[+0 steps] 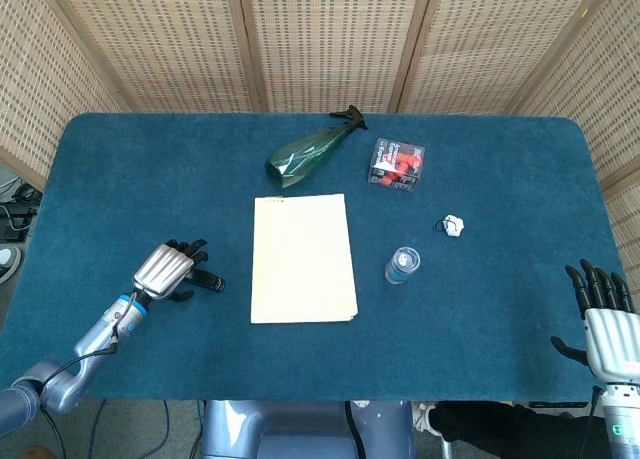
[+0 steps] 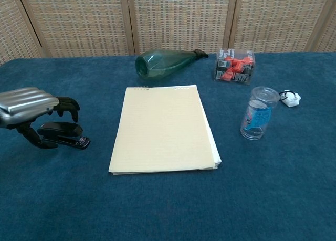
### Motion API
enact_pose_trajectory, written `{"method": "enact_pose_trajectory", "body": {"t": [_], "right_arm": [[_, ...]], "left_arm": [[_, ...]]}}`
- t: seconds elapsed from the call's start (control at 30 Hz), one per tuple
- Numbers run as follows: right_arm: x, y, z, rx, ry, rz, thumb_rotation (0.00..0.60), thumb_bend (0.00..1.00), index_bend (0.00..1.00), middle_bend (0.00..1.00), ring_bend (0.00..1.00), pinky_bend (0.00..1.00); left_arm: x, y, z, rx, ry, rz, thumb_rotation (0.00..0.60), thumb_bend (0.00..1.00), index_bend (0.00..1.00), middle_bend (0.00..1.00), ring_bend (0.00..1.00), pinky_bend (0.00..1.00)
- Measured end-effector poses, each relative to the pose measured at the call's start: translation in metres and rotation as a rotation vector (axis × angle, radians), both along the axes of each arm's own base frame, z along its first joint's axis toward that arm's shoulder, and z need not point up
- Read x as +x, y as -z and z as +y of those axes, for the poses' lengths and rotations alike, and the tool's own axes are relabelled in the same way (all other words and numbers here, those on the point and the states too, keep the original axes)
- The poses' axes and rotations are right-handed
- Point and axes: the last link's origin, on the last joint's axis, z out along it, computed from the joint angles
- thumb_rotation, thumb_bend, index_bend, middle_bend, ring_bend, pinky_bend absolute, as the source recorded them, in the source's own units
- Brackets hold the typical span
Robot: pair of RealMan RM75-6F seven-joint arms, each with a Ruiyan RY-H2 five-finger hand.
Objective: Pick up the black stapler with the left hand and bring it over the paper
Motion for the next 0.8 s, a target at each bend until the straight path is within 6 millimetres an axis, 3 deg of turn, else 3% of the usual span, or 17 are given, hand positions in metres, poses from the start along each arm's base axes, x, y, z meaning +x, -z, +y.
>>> {"method": "enact_pose_trajectory", "body": {"t": [0.47, 0.8], "right_arm": [[-0.001, 0.000, 0.000, 0.004, 0.005, -0.004, 0.600, 0.00, 0.00, 0.00, 0.00, 0.00], [-0.002, 0.001, 0.000, 0.009, 0.011, -0.001, 0.600, 0.00, 0.00, 0.00, 0.00, 0.00]], "left_arm": [[0.003, 0.017, 0.004, 0.002, 0.002, 0.017, 0.600, 0.37, 0.37, 0.24, 0.36, 0.37], [0.007, 0.022, 0.003, -0.008, 0.005, 0.037, 0.600, 0.37, 0.41, 0.27, 0.41, 0.41]]}}
